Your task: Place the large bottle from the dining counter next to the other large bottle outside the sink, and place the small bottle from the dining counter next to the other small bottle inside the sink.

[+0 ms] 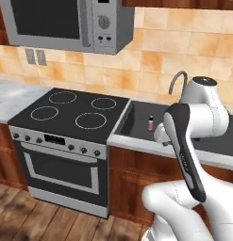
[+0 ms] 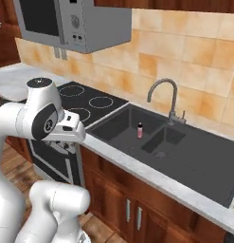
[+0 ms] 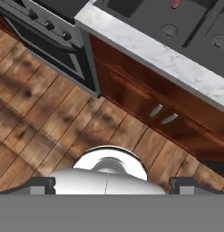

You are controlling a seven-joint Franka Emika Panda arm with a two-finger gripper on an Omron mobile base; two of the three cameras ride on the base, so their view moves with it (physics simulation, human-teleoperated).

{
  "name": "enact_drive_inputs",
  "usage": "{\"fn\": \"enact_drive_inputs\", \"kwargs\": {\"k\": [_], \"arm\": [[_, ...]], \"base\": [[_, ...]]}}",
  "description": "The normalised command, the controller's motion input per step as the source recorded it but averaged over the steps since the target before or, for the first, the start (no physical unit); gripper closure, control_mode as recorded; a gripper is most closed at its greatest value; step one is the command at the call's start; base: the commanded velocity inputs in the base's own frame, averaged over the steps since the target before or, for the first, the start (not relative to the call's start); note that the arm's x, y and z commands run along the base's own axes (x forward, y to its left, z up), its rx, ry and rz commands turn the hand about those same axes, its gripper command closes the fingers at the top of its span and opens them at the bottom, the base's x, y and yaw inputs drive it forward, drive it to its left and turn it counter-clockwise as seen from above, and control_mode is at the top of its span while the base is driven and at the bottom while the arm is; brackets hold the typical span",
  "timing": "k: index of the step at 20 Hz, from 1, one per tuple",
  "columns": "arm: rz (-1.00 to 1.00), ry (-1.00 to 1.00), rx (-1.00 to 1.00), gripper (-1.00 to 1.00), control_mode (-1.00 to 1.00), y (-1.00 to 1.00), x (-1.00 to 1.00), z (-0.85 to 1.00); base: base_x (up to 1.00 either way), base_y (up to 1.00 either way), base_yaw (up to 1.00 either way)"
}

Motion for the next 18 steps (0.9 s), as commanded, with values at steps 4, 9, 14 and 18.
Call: {"fn": "enact_drive_inputs", "kwargs": {"k": [4, 9, 14, 18], "arm": [[0.00, 0.00, 0.00, -1.00, 1.00, 0.00, 0.00, 0.00], [0.00, 0.00, 0.00, -1.00, 1.00, 0.00, 0.00, 0.00], [0.00, 0.00, 0.00, -1.00, 1.00, 0.00, 0.00, 0.00], [0.00, 0.00, 0.00, -1.00, 1.00, 0.00, 0.00, 0.00]], "base": [[0.13, 0.01, 0.66], [0.23, 0.23, 0.51], [0.20, 0.56, 0.27], [0.38, 0.65, 0.08]]}}
